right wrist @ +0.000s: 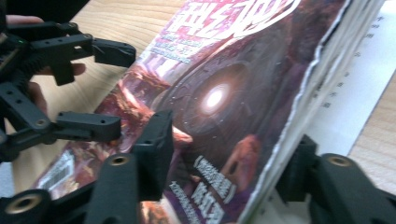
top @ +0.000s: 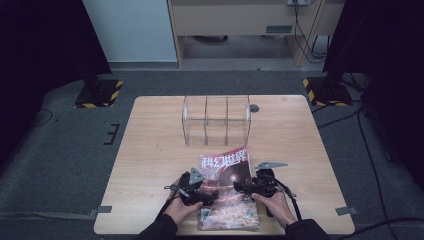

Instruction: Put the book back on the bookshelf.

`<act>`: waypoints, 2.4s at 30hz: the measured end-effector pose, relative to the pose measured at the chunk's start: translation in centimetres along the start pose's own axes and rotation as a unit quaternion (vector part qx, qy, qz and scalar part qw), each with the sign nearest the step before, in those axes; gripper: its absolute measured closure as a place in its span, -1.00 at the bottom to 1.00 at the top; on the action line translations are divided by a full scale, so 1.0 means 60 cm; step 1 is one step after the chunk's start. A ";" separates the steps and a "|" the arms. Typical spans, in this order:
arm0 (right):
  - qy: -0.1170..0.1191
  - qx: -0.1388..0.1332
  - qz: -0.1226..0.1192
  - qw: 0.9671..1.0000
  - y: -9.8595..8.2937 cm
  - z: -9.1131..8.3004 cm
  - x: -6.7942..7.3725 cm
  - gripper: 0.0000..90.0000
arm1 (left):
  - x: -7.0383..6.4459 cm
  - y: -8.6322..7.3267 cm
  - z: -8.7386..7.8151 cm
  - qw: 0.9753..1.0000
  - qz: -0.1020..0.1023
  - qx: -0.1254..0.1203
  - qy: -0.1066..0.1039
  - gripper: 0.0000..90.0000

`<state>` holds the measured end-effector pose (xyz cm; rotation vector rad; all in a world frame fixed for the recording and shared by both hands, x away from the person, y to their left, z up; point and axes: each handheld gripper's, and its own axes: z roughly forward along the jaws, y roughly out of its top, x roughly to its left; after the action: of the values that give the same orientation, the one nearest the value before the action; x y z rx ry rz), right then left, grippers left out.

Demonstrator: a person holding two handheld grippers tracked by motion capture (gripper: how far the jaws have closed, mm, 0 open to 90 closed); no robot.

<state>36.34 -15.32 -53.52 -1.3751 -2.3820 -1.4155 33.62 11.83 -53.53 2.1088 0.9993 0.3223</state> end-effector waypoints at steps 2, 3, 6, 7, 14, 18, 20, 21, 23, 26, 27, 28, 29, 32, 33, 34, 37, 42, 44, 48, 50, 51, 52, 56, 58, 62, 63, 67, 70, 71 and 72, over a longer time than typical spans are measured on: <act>-0.004 0.001 0.003 1.000 0.001 0.000 -0.003 0.27 | 0.001 0.000 0.000 1.000 0.001 0.000 -0.001 -0.80; -0.004 0.001 0.007 1.000 0.002 0.000 -0.005 0.33 | 0.002 0.000 -0.001 1.000 0.002 0.000 -0.002 -0.79; -0.005 0.003 0.011 1.000 0.003 -0.001 -0.008 0.47 | 0.006 0.001 -0.004 1.000 -0.001 0.004 -0.002 -0.71; -0.005 0.004 0.011 1.000 0.003 -0.002 -0.008 0.53 | 0.008 0.002 -0.005 1.000 -0.005 0.004 -0.002 -0.67; 0.014 -0.015 0.007 1.000 0.010 -0.013 -0.005 0.75 | 0.016 0.005 -0.015 1.000 -0.025 0.003 -0.006 -0.60; 0.033 -0.034 0.011 0.999 0.014 -0.019 -0.004 0.86 | 0.017 0.007 -0.020 0.999 -0.035 -0.007 -0.014 -0.60; 0.037 -0.040 0.005 0.998 0.016 -0.023 -0.002 0.88 | 0.017 0.007 -0.020 0.999 -0.037 -0.007 -0.016 -0.61; 0.038 -0.042 0.001 0.998 0.017 -0.024 -0.001 0.89 | 0.017 0.007 -0.020 0.999 -0.037 -0.007 -0.015 -0.61; 0.042 -0.047 0.001 0.998 0.019 -0.027 0.001 0.90 | 0.018 0.007 -0.020 0.999 -0.036 -0.006 -0.015 -0.61; 0.053 -0.054 -0.007 0.997 0.023 -0.034 0.005 0.91 | 0.019 0.007 -0.020 0.999 -0.038 -0.007 -0.018 -0.61; 0.057 -0.059 -0.013 0.997 0.025 -0.036 0.005 0.91 | 0.020 0.007 -0.020 0.999 -0.039 -0.009 -0.019 -0.64; 0.060 -0.063 -0.018 0.996 0.027 -0.039 0.007 0.91 | 0.020 0.007 -0.021 0.999 -0.041 -0.012 -0.020 -0.64; 0.063 -0.065 -0.019 0.996 0.029 -0.042 0.008 0.91 | 0.021 0.007 -0.022 0.999 -0.044 -0.015 -0.022 -0.65; 0.070 -0.074 -0.026 0.994 0.033 -0.048 0.009 0.91 | 0.023 0.006 -0.021 0.998 -0.048 -0.012 -0.031 -0.65; 0.074 -0.076 -0.027 0.994 0.034 -0.050 0.009 0.91 | 0.022 0.006 -0.020 0.998 -0.054 -0.014 -0.038 -0.67; 0.076 -0.080 -0.029 0.993 0.035 -0.052 0.010 0.91 | 0.022 0.006 -0.019 0.998 -0.052 -0.014 -0.043 -0.67; 0.078 -0.081 -0.036 0.993 0.035 -0.053 0.012 0.91 | 0.018 0.007 -0.017 0.998 -0.046 -0.013 -0.046 -0.68; 0.063 -0.066 -0.036 0.995 0.031 -0.044 0.008 0.90 | 0.024 0.004 -0.014 0.996 -0.063 0.001 -0.057 -0.61; 0.052 -0.056 -0.031 0.997 0.028 -0.041 0.005 0.89 | 0.026 0.005 -0.015 0.996 -0.069 0.002 -0.062 -0.56; 0.036 -0.041 -0.025 0.998 0.026 -0.037 0.000 0.88 | 0.026 0.006 -0.017 0.996 -0.069 0.001 -0.061 -0.42; 0.021 -0.029 -0.028 0.999 0.022 -0.032 -0.003 0.88 | 0.027 0.008 -0.019 0.995 -0.071 -0.001 -0.066 -0.40; 0.019 -0.027 -0.026 0.999 0.021 -0.030 -0.004 0.87 | 0.027 0.009 -0.019 0.995 -0.073 -0.002 -0.069 -0.39; 0.017 -0.022 -0.028 0.999 0.021 -0.029 -0.005 0.87 | 0.027 0.009 -0.019 0.995 -0.073 -0.002 -0.069 -0.38; 0.019 -0.012 -0.029 0.999 0.019 -0.024 -0.004 0.86 | 0.026 0.011 -0.018 0.992 -0.080 -0.010 -0.096 -0.29; 0.020 -0.006 -0.035 0.999 0.017 -0.017 0.001 0.85 | 0.021 0.013 -0.018 0.993 -0.074 -0.006 -0.094 -0.24; 0.017 -0.007 -0.044 0.999 0.017 -0.015 0.002 0.82 | 0.023 0.013 -0.016 0.994 -0.072 0.010 -0.078 -0.10; 0.018 -0.007 -0.045 0.999 0.017 -0.015 0.002 0.82 | 0.023 0.013 -0.015 0.994 -0.073 0.011 -0.079 -0.08; 0.024 -0.010 -0.044 0.999 0.017 -0.013 0.004 0.82 | 0.016 0.013 -0.010 0.993 -0.070 0.019 -0.096 -0.06; 0.022 -0.008 -0.046 0.999 0.017 -0.012 0.006 0.82 | 0.017 0.015 -0.011 0.992 -0.075 0.021 -0.097 -0.02; 0.023 -0.008 -0.044 0.999 0.017 -0.012 0.005 0.81 | 0.018 0.015 -0.012 0.992 -0.080 0.021 -0.097 0.00; 0.024 -0.009 -0.042 0.999 0.017 -0.012 0.006 0.80 | 0.019 0.015 -0.012 0.992 -0.082 0.020 -0.096 0.03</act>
<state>36.60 -15.43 -52.26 -1.2440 -2.4290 -1.4753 34.52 12.69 -52.47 2.0333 1.0613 0.0170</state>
